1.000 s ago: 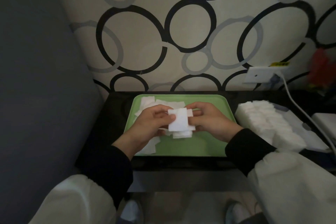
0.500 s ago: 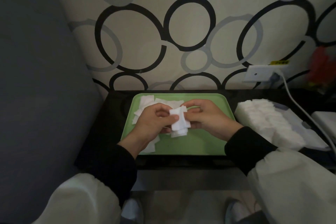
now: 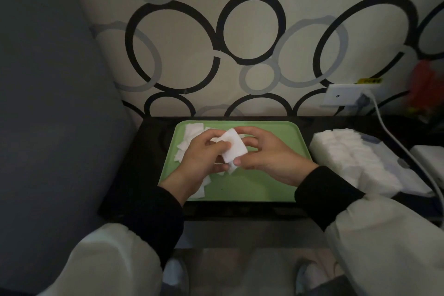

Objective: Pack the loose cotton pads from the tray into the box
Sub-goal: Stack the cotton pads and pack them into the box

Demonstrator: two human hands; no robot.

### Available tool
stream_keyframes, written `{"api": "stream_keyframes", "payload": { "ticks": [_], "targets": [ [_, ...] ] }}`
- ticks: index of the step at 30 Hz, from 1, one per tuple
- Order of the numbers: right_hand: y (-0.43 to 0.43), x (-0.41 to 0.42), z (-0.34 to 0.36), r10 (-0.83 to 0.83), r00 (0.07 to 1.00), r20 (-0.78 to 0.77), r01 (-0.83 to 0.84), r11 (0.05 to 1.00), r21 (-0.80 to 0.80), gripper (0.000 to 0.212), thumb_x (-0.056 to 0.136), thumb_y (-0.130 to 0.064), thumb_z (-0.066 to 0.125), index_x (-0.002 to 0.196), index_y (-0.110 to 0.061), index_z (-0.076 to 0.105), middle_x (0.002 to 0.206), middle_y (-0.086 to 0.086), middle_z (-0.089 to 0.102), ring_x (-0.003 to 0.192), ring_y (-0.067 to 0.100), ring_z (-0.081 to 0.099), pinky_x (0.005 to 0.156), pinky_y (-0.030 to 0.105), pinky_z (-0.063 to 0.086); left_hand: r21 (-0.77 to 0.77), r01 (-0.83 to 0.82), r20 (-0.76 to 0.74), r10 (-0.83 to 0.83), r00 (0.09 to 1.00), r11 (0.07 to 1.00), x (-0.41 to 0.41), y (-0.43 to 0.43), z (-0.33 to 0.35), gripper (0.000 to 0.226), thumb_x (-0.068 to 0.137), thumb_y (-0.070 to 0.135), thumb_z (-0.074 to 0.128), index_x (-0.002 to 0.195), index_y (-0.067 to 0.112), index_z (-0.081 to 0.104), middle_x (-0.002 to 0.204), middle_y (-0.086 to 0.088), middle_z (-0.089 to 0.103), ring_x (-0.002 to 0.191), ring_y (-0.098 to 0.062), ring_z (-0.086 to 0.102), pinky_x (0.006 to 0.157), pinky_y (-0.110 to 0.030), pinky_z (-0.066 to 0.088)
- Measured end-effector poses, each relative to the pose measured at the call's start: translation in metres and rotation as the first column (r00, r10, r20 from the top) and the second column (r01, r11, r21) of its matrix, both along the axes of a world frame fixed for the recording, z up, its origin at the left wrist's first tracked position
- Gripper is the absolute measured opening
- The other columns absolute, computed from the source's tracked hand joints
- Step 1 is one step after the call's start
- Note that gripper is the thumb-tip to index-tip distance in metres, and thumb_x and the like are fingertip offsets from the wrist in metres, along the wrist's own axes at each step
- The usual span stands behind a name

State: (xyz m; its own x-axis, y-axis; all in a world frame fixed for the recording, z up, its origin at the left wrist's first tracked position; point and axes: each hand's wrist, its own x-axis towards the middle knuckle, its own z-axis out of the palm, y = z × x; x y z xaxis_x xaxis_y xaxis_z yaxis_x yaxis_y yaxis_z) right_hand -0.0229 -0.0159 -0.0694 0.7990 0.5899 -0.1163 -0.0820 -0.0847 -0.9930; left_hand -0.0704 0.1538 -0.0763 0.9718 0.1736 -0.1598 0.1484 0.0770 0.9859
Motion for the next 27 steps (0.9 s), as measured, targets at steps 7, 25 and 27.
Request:
{"api": "stream_keyframes", "payload": {
  "ticks": [7,25,27],
  "targets": [
    [-0.001,0.003,-0.004,0.007,0.999,0.042,-0.005,0.999,-0.045,0.065,0.074,0.011,0.076,0.13,-0.016,0.058,0.115,0.015,0.069,0.104,0.028,0.069,0.084,0.042,0.058,0.04,-0.023,0.063,0.02,0.998,0.999,-0.001,0.001,0.0,0.016,0.09,0.019,0.07,0.106,0.023,0.07,0.088,0.0,0.065,0.078,-0.014,0.068,0.058,-0.025,0.051],
    [-0.01,0.015,-0.01,-0.122,0.985,-0.12,0.116,0.992,-0.055,0.023,0.089,0.006,0.061,0.11,0.0,0.066,0.101,0.017,0.069,0.081,0.023,0.063,0.065,0.027,0.051,-0.061,-0.041,0.065,0.045,0.997,0.997,-0.001,0.022,0.004,0.015,0.092,0.012,0.068,0.107,0.015,0.069,0.092,0.001,0.076,0.075,-0.01,0.071,0.057,-0.02,0.052],
    [-0.008,0.013,-0.01,-0.105,0.988,-0.112,0.099,0.993,-0.057,0.027,0.089,0.007,0.062,0.116,0.003,0.063,0.107,0.023,0.068,0.086,0.027,0.062,0.064,0.025,0.053,-0.033,-0.01,0.064,0.012,0.998,0.999,-0.002,0.017,0.004,0.015,0.09,0.011,0.069,0.105,0.014,0.068,0.092,0.0,0.077,0.075,-0.012,0.072,0.055,-0.02,0.052]
  ]
}}
